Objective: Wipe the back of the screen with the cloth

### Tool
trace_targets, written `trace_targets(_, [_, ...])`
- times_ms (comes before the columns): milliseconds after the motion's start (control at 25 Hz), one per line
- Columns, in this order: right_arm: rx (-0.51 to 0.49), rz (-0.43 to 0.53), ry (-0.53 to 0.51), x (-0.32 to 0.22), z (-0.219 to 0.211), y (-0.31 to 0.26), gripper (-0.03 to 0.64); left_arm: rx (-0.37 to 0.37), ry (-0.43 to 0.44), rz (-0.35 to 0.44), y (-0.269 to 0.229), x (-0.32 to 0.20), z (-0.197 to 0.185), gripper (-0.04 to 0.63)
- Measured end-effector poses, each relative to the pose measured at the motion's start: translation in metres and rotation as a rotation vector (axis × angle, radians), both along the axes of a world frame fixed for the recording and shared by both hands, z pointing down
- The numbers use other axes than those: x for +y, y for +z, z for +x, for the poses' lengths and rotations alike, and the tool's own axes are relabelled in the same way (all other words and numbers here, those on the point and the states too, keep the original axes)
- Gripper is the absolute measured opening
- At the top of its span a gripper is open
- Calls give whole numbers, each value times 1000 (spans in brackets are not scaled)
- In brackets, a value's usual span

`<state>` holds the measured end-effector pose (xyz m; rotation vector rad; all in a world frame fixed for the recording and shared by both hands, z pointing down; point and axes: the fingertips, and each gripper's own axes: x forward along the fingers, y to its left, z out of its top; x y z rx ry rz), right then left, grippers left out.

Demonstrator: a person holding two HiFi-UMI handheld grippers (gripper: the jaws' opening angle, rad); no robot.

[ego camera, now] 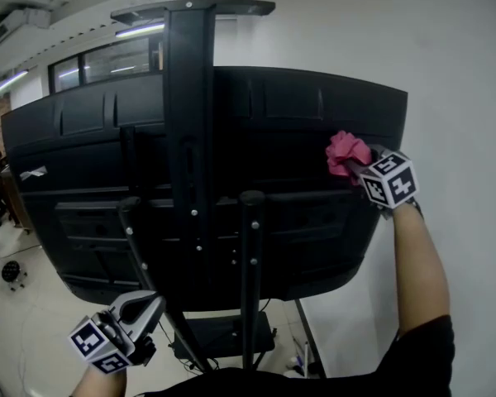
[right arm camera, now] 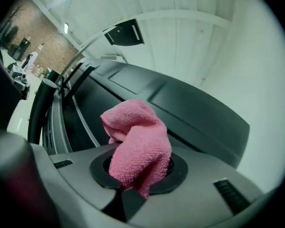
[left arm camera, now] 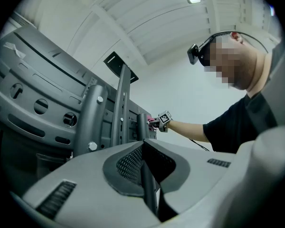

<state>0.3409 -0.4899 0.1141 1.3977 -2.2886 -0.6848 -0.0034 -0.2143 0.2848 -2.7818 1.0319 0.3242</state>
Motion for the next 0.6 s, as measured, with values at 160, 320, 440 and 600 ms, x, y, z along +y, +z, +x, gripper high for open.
trace_targets(160, [-174,-43,179,-27,137,18,97,4,-3,-12,5,-3,27,-3])
trace_targets(320, [-271,-13,280,-32,177,20,95,-1,-10,-26,10,-1,42,-3])
trace_targets(440, [-197,77,38,3,75,-9,95,-8,-5,-27,10,-3,41,-3])
trace_targets(600, [30,148,-263,65,-100,-18,97,-11,11,-20,5,-4,23,-3])
